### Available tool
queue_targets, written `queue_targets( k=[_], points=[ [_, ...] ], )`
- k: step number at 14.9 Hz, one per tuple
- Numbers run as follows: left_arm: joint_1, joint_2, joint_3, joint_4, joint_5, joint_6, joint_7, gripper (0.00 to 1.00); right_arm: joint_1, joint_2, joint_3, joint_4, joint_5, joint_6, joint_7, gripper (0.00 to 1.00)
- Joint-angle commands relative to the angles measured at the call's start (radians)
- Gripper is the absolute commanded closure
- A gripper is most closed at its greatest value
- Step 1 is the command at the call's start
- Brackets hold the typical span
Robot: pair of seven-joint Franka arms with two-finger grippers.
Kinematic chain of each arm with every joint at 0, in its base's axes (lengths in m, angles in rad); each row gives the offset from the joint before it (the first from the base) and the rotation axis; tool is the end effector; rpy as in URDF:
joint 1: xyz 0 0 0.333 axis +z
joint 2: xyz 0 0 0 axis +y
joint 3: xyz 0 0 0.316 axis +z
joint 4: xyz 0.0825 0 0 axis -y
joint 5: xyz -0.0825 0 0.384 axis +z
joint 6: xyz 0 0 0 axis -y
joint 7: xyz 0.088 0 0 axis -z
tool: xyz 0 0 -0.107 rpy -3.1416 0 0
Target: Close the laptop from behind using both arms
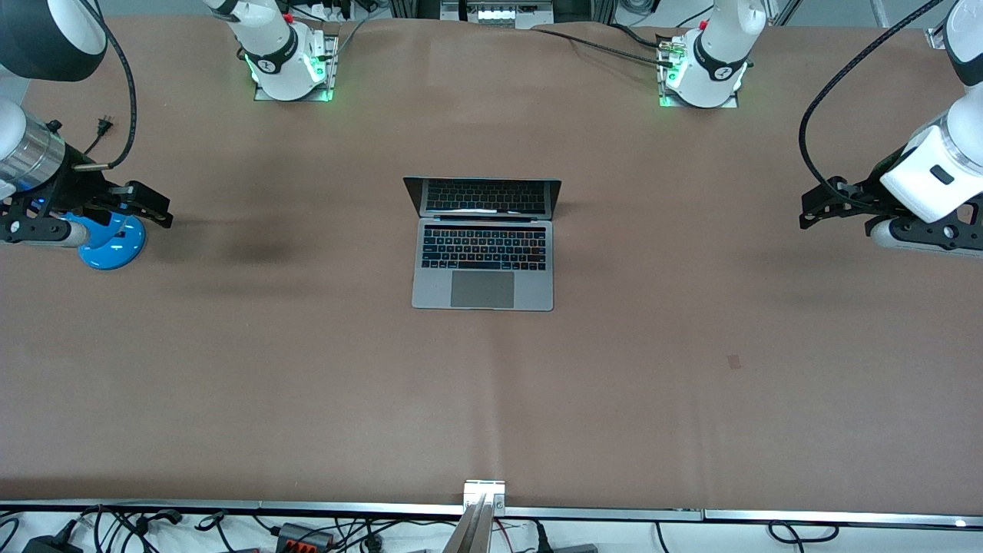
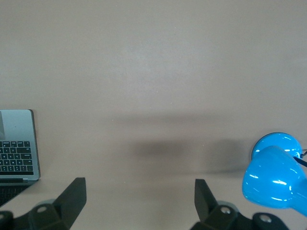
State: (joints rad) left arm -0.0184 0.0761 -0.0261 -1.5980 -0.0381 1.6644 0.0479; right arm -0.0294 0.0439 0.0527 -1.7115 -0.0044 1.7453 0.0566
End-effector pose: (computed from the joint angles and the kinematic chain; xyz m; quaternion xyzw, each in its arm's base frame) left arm 0.5830 -0.0292 0.5765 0.9988 -0.0443 -0.0048 0.0200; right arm 0.5757 0.0125 0.5478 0.9999 -0.0163 -0.0050 0.0012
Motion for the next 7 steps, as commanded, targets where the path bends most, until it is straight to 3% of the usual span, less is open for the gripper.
queue_targets(
  k=[1, 7],
  points=[
    [-0.002, 0.002, 0.003, 0.019, -0.022, -0.018, 0.021, 0.00, -0.001, 0.013, -0.004, 0.030, 0.004, -0.024, -0.009, 0.00],
    [-0.002, 0.002, 0.005, 0.019, -0.022, -0.018, 0.020, 0.00, -0.038, 0.027, -0.005, 0.070, 0.029, -0.041, -0.008, 0.00]
  ],
)
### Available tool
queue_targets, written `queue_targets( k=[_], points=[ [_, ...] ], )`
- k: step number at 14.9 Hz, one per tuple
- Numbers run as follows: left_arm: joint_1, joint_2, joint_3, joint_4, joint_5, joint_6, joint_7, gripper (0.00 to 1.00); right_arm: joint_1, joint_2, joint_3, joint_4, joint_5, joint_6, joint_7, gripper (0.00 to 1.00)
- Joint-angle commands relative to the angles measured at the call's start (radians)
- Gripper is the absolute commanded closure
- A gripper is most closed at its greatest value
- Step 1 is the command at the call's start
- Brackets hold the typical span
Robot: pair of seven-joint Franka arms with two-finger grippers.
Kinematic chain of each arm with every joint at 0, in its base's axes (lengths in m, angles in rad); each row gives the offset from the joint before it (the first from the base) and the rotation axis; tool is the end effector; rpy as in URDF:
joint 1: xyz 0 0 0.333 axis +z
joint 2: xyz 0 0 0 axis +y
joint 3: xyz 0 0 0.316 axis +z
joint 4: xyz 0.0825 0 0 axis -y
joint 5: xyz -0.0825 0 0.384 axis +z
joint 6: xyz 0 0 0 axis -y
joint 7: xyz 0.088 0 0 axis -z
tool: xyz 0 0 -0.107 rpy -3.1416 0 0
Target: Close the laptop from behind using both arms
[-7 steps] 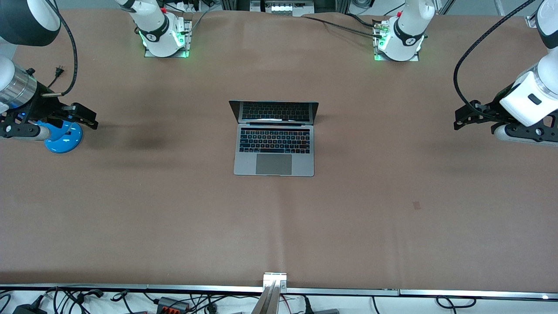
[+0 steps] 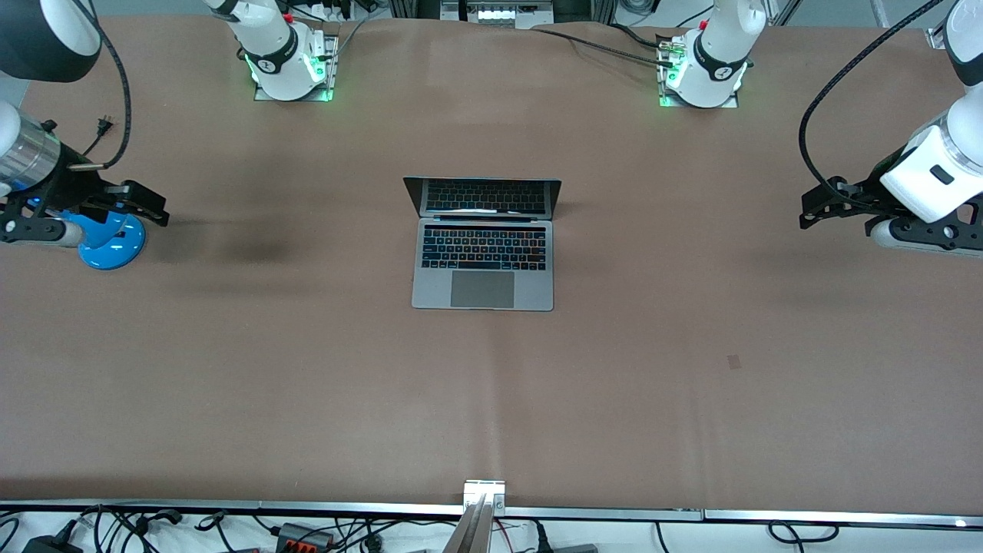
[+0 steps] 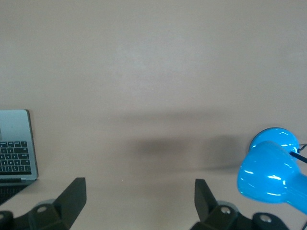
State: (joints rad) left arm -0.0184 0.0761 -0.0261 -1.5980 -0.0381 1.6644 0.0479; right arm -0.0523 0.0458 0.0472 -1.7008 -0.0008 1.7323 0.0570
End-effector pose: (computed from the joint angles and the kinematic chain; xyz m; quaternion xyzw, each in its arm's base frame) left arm 0.5830 -0.0292 0.5765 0.9988 -0.0443 -0.0048 0.0200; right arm 0.5758 -0.0035 0.5507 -0.9995 0.0310 0.0071 0.0005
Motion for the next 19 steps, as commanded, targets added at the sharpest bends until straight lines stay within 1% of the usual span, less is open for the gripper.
queue_targets(
  k=[1, 4, 8, 9, 10, 11, 12, 13, 14, 15, 16, 17, 18, 19],
  points=[
    [-0.002, 0.002, 0.005, 0.019, -0.023, -0.018, 0.018, 0.00, -0.014, 0.025, 0.000, 0.061, 0.025, -0.033, -0.006, 0.00],
    [-0.003, 0.045, 0.005, 0.019, -0.023, -0.025, 0.021, 0.00, -0.006, 0.026, 0.003, 0.073, 0.024, -0.076, -0.002, 0.00],
    [0.005, 0.088, 0.005, 0.016, -0.026, -0.067, 0.027, 0.00, -0.011, 0.037, 0.005, 0.070, 0.025, -0.079, -0.012, 0.00],
    [0.009, 0.099, 0.005, 0.019, -0.026, -0.066, 0.030, 0.00, -0.014, 0.040, 0.005, 0.070, 0.025, -0.088, -0.013, 0.06],
    [0.006, 0.102, 0.006, 0.027, -0.023, -0.063, 0.030, 0.00, -0.012, 0.040, 0.003, 0.072, 0.025, -0.100, -0.003, 0.41],
    [-0.001, 0.109, 0.006, 0.059, -0.013, -0.063, 0.029, 0.00, -0.006, 0.039, 0.005, 0.072, 0.025, -0.111, 0.001, 0.59],
    [-0.006, 0.123, 0.006, 0.090, -0.013, -0.067, 0.033, 0.00, -0.003, 0.039, 0.008, 0.072, 0.027, -0.123, 0.003, 0.73],
    [-0.005, 0.125, 0.005, 0.096, -0.011, -0.068, 0.035, 0.00, 0.000, 0.039, 0.013, 0.072, 0.027, -0.128, -0.005, 0.83],
    [-0.002, 0.117, 0.005, 0.099, -0.013, -0.069, 0.036, 0.00, 0.011, 0.039, 0.014, 0.072, 0.025, -0.160, -0.008, 0.96],
    [0.000, 0.094, 0.003, 0.099, -0.016, -0.072, 0.036, 0.00, 0.028, 0.039, 0.014, 0.073, 0.025, -0.190, 0.009, 1.00],
    [-0.002, 0.071, 0.003, 0.098, -0.023, -0.077, 0.035, 0.10, 0.047, 0.034, 0.013, 0.075, 0.024, -0.201, 0.014, 1.00],
    [-0.002, 0.062, -0.003, 0.098, -0.026, -0.113, 0.035, 0.29, 0.057, 0.036, 0.013, 0.075, 0.024, -0.201, 0.020, 1.00],
    [0.000, 0.060, -0.023, 0.099, -0.026, -0.150, 0.033, 0.52, 0.058, 0.036, 0.013, 0.075, 0.025, -0.203, 0.023, 1.00],
    [0.000, 0.056, -0.037, 0.098, -0.028, -0.178, 0.035, 0.67, 0.064, 0.034, 0.014, 0.075, 0.025, -0.214, 0.024, 1.00]
  ],
)
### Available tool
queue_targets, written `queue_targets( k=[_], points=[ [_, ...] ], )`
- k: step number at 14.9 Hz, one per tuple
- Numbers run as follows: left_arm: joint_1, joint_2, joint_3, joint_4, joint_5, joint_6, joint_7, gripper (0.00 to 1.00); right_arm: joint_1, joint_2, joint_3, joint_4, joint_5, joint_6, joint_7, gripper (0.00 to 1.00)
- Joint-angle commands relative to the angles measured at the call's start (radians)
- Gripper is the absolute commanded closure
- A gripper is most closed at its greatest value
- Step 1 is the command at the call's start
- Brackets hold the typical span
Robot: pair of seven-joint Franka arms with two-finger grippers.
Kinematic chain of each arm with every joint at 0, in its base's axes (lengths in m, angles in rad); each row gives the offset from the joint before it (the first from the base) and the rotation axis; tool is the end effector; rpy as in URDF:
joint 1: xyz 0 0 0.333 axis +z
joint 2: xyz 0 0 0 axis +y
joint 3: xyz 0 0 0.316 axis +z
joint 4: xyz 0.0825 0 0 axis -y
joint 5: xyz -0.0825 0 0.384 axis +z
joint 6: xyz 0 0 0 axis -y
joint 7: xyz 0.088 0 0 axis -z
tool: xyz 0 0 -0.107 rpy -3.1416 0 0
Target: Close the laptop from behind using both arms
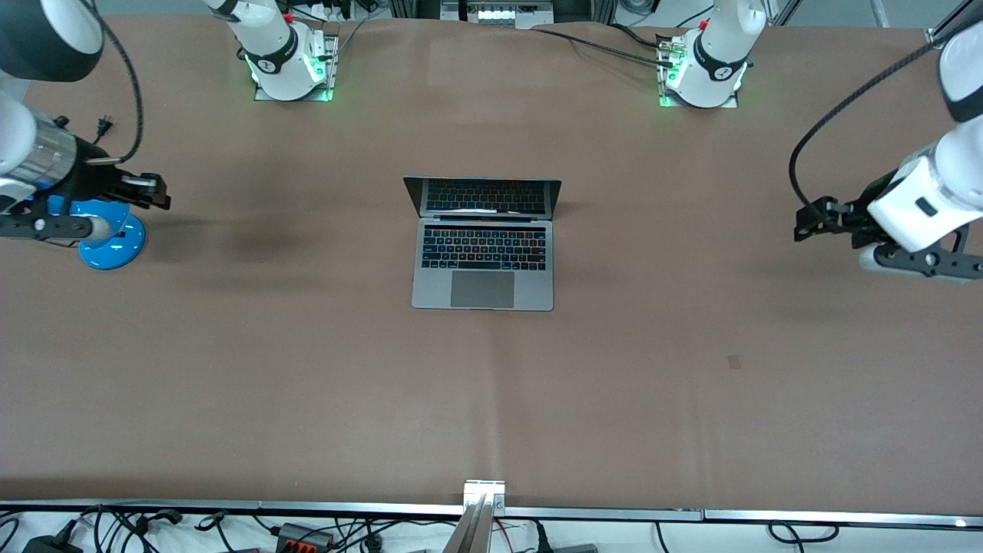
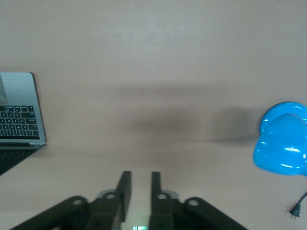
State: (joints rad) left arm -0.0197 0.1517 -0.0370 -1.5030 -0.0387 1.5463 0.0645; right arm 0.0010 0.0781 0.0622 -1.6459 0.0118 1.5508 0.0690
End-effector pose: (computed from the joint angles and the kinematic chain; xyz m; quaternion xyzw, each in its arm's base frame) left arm 0.5937 -0.0364 0.5672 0.9965 -0.0598 -0.0540 0.0224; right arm 0.5661 0.0360 0.5441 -0.9962 0.0032 0.0868 0.0026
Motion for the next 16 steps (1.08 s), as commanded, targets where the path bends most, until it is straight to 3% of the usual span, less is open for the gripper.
queue_targets(
  k=[1, 3, 7, 10, 14, 16],
  points=[
    [0.001, -0.020, -0.040, 0.003, -0.027, -0.090, 0.012, 0.80, 0.020, 0.002, -0.002, 0.020, 0.013, -0.049, 0.014, 1.00],
    [0.003, -0.020, -0.073, -0.008, -0.035, -0.118, 0.003, 0.92, 0.034, -0.001, -0.001, 0.018, 0.014, -0.107, 0.026, 1.00],
    [0.004, -0.038, -0.095, -0.086, -0.154, -0.112, -0.037, 0.98, 0.089, -0.003, -0.001, 0.011, 0.031, -0.179, 0.044, 1.00],
    [0.003, -0.041, -0.095, -0.111, -0.233, -0.106, -0.089, 0.99, 0.102, -0.015, -0.001, -0.015, 0.130, -0.215, 0.124, 1.00],
    [0.004, -0.060, -0.193, -0.155, -0.244, -0.054, -0.221, 0.99, 0.112, -0.072, 0.001, -0.129, 0.175, -0.193, 0.124, 1.00],
    [0.004, -0.070, -0.272, -0.193, -0.245, 0.010, -0.309, 0.99, 0.143, -0.144, 0.004, -0.248, 0.203, -0.116, 0.124, 1.00]
  ],
)
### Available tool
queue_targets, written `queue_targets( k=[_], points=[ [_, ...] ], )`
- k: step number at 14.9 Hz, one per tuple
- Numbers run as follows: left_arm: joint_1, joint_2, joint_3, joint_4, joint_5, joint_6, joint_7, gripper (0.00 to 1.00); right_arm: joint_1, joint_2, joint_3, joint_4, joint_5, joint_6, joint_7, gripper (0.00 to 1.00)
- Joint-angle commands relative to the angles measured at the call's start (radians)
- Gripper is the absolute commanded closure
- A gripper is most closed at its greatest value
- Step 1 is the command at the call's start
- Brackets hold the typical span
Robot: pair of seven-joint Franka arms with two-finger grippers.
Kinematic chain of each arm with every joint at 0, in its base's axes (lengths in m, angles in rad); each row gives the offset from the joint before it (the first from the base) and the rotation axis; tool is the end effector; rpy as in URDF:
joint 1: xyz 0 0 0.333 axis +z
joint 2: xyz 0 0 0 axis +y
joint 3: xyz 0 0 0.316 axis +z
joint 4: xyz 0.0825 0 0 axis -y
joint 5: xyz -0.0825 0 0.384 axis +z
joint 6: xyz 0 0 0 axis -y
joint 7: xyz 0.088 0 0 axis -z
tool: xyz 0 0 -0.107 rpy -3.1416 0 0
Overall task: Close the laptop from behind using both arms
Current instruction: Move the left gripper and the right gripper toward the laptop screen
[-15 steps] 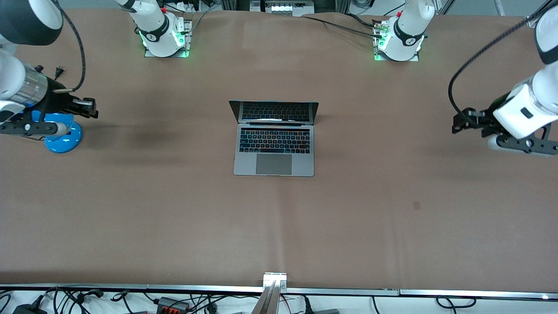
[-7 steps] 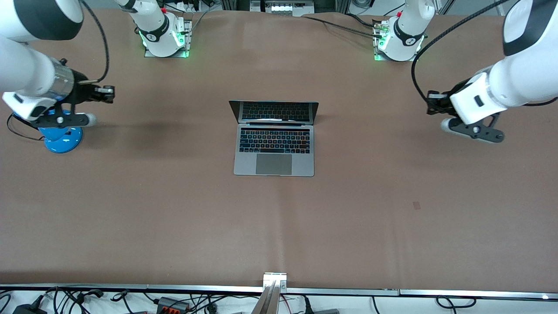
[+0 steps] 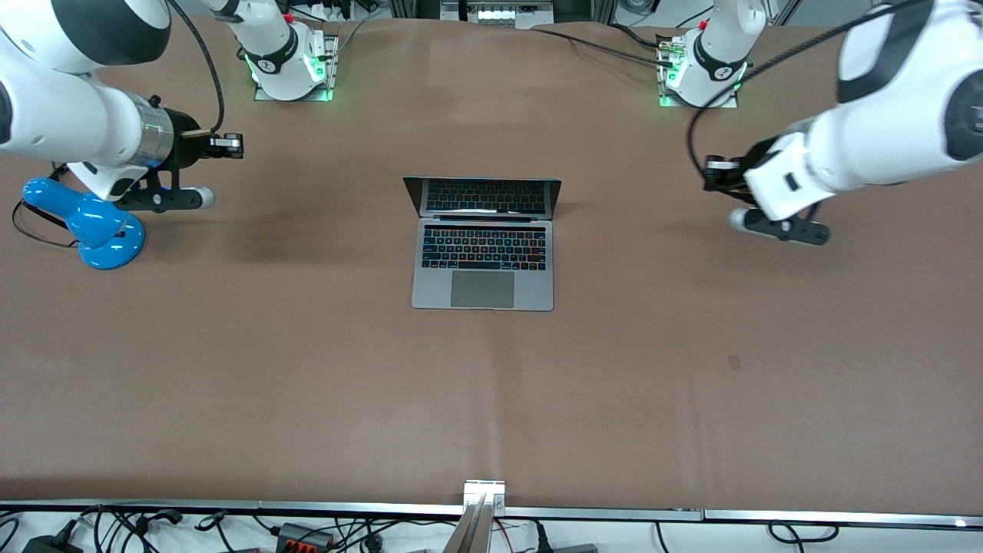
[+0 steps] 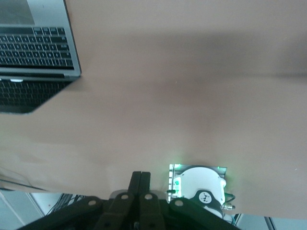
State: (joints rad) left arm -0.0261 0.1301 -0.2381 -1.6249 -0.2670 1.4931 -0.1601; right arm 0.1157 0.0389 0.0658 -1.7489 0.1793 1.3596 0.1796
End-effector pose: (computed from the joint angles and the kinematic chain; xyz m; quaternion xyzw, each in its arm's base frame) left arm 0.5469 -0.1717 0.5271 0.9797 -0.0452 -0.1559 0.1179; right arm 0.5110 0.1156 0.5116 -0.9731 -0.0009 0.2244 0.0513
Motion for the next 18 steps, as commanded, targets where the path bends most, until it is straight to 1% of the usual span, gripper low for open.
queue_targets(
  k=[1, 2, 3, 4, 6, 7, 9, 10, 11, 13, 14, 16, 18],
  points=[
    [0.012, -0.050, -0.104, -0.088, -0.017, 0.087, -0.132, 0.99, 0.044, -0.155, 0.002, -0.229, 0.066, 0.134, 0.015, 1.00],
    [0.012, -0.052, -0.131, -0.105, -0.017, 0.113, -0.165, 0.99, 0.076, -0.207, 0.002, -0.315, 0.086, 0.192, 0.018, 1.00],
    [0.012, -0.056, -0.154, -0.128, -0.017, 0.133, -0.177, 0.99, 0.096, -0.241, 0.002, -0.367, 0.089, 0.232, 0.049, 1.00],
    [0.012, -0.058, -0.173, -0.151, -0.017, 0.154, -0.183, 0.99, 0.117, -0.254, 0.002, -0.397, 0.095, 0.259, 0.079, 1.00],
    [0.012, -0.075, -0.216, -0.217, -0.032, 0.222, -0.197, 0.99, 0.192, -0.257, 0.002, -0.420, 0.098, 0.306, 0.151, 1.00],
    [0.015, -0.110, -0.231, -0.278, -0.088, 0.281, -0.205, 0.99, 0.223, -0.260, 0.002, -0.443, 0.098, 0.337, 0.173, 1.00],
    [0.009, -0.183, -0.236, -0.427, -0.199, 0.424, -0.199, 0.99, 0.266, -0.260, 0.002, -0.475, 0.100, 0.375, 0.182, 1.00],
    [0.009, -0.205, -0.260, -0.469, -0.228, 0.465, -0.199, 0.99, 0.291, -0.260, 0.002, -0.497, 0.100, 0.400, 0.182, 1.00],
    [0.018, -0.207, -0.303, -0.487, -0.235, 0.489, -0.199, 0.99, 0.311, -0.260, 0.002, -0.520, 0.104, 0.427, 0.185, 1.00],
    [0.011, -0.205, -0.314, -0.527, -0.235, 0.522, -0.196, 0.99, 0.354, -0.257, 0.002, -0.547, 0.164, 0.492, 0.233, 1.00],
    [0.008, -0.207, -0.319, -0.555, -0.235, 0.554, -0.178, 0.99, 0.380, -0.248, 0.002, -0.547, 0.167, 0.522, 0.259, 1.00],
    [0.011, -0.198, -0.361, -0.590, -0.236, 0.607, -0.160, 0.99, 0.455, -0.206, 0.002, -0.548, 0.167, 0.584, 0.317, 1.00],
    [0.009, -0.196, -0.388, -0.628, -0.239, 0.657, -0.160, 0.99, 0.466, -0.177, 0.002, -0.544, 0.167, 0.618, 0.328, 1.00]
  ],
)
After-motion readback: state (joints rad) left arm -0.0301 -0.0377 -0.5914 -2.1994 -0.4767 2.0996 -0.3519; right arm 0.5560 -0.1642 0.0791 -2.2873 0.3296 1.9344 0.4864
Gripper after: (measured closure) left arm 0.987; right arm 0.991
